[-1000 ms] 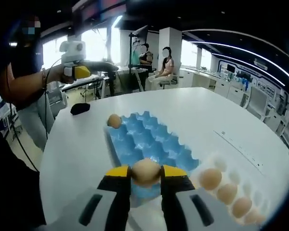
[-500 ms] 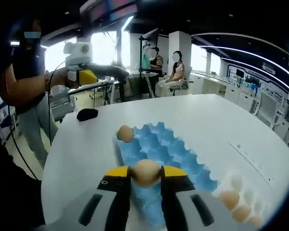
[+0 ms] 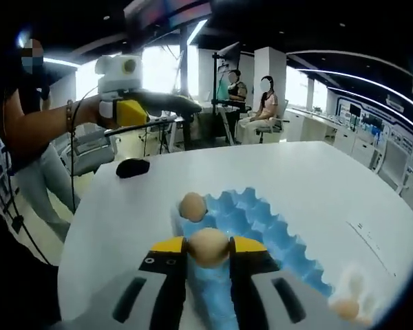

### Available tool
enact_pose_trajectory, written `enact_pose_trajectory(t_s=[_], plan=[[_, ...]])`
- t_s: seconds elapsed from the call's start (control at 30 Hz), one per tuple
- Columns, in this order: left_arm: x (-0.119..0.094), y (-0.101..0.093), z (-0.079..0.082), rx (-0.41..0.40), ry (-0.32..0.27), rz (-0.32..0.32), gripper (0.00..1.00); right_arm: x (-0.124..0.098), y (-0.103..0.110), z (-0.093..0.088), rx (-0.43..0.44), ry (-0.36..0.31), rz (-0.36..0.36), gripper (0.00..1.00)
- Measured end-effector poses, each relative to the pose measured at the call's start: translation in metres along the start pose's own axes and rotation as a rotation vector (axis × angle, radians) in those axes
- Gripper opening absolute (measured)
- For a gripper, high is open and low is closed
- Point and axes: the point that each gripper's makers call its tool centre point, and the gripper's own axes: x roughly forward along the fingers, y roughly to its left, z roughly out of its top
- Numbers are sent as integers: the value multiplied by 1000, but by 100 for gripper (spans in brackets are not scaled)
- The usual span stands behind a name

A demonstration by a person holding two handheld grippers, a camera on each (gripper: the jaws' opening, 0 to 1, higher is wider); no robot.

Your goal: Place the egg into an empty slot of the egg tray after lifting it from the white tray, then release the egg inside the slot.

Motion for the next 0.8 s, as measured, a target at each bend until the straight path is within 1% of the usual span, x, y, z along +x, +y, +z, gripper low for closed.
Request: enact_pose_trajectory(t_s=[0.4, 0.53, 0.67, 0.8], plan=[[2, 1, -3, -5, 3, -5, 58, 31, 11, 9, 1, -14, 29, 23], [2, 1, -2, -4, 1, -3, 58, 40, 12, 7, 17, -1, 36, 23], [2, 1, -2, -3, -1, -3, 58, 47, 12, 4, 13, 8, 35, 23], [2, 2, -2, -5, -3, -2, 58, 52, 11, -2, 21, 28, 35, 24]])
